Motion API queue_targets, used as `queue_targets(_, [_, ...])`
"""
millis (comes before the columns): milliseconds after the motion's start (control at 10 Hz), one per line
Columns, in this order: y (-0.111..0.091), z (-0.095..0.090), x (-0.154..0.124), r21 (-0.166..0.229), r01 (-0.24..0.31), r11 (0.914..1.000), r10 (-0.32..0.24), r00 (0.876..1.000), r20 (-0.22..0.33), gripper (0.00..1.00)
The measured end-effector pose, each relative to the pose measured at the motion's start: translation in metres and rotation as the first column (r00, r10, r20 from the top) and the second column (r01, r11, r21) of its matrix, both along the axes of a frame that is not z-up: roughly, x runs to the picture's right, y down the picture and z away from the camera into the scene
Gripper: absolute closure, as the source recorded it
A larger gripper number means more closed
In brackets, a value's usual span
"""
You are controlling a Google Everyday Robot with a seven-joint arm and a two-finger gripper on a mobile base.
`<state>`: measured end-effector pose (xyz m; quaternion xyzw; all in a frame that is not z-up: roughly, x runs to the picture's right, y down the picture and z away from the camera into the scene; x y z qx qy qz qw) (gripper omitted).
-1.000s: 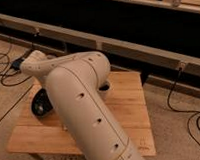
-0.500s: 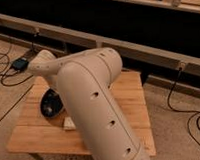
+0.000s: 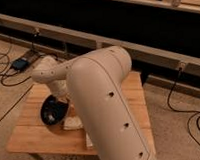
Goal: Drag the ceramic bowl in a circle
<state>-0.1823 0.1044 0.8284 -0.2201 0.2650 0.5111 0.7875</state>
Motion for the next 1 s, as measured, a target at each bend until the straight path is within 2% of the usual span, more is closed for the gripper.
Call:
queue_targets(200, [0.017,-0.011,-0.011,-0.014,0.025,0.9996,-0.025,0.999,0.034,1.0])
queue_targets(400, [0.04,-0.023,-0.035,-0.039,0.084,0.9957,-0.08,0.993,0.092,1.0])
queue_targets(700, [0.067,-0.031,-0.082,-0.063,0.186,0.9805,-0.171,0.967,0.187,1.0])
queue_targets(1000, [0.074,-0.03,-0.125,-0.057,0.258,0.9646,-0.235,0.937,0.258,1.0])
